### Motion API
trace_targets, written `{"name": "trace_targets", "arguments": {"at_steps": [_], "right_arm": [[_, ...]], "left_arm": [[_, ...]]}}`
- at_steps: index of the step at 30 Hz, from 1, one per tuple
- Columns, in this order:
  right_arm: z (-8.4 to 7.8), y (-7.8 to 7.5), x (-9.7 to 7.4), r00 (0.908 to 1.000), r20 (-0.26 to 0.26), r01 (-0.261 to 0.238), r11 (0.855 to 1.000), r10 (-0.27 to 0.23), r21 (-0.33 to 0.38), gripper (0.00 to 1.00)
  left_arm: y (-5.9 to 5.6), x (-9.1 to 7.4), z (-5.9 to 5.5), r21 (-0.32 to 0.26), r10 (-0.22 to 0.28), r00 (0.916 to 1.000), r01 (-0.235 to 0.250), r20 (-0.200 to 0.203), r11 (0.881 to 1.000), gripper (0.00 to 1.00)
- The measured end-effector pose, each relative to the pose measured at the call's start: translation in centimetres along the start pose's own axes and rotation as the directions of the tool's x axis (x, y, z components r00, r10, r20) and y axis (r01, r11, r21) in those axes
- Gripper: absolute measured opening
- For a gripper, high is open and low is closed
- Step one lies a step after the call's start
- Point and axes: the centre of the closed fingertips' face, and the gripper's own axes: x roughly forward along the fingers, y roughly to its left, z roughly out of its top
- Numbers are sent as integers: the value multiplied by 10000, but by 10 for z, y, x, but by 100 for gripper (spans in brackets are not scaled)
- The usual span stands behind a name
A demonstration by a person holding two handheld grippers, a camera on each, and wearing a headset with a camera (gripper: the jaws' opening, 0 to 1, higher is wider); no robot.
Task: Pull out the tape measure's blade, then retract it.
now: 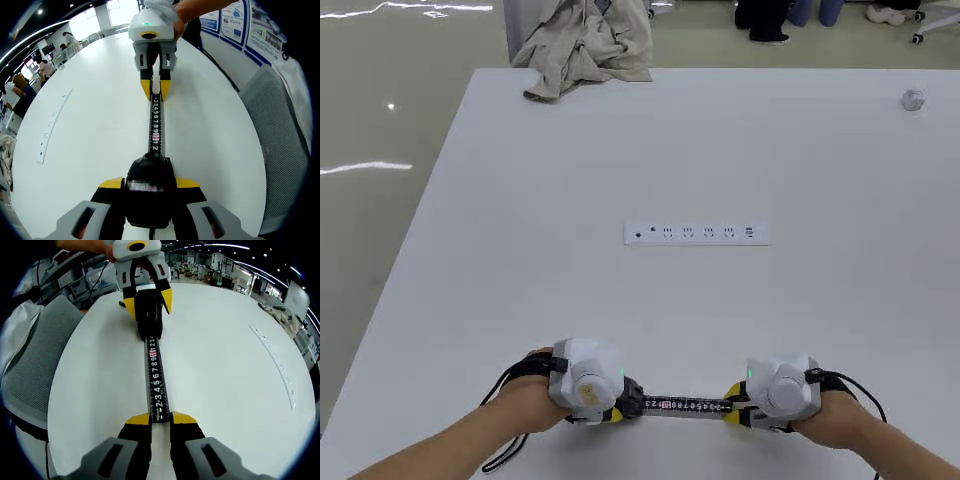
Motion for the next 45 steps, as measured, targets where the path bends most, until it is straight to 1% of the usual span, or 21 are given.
{"name": "trace_targets", "arguments": {"at_steps": [10, 13, 25, 29, 37, 45], "right_arm": [[-13, -2, -8, 9999, -101, 84, 9999, -83, 81, 12], [-17, -3, -9, 9999, -97, 100, 9998, -98, 147, 12], [-26, -3, -19, 9996, -188, 192, 9997, -189, 163, 12], [-32, -5, -20, 9995, -211, 229, 9994, -224, 277, 12], [-38, -6, -26, 9992, -268, 305, 9989, -296, 344, 12], [-48, -8, -31, 9988, -349, 351, 9985, -337, 414, 12]], "left_arm": [[-1, -2, 2, 38, -2, 10000, 2, -42, 10000, 33], [-1, -1, 0, 31, -1, 10000, 1, -51, 10000, 33], [-1, -1, 1, 64, -4, 10000, 5, -94, 10000, 33], [-1, -2, 1, 79, -12, 9999, 13, -103, 10000, 33], [-1, -1, 0, 98, -1, 9999, 3, -121, 10000, 33], [-1, -1, 1, 90, -4, 9999, 5, -142, 10000, 33]]}}
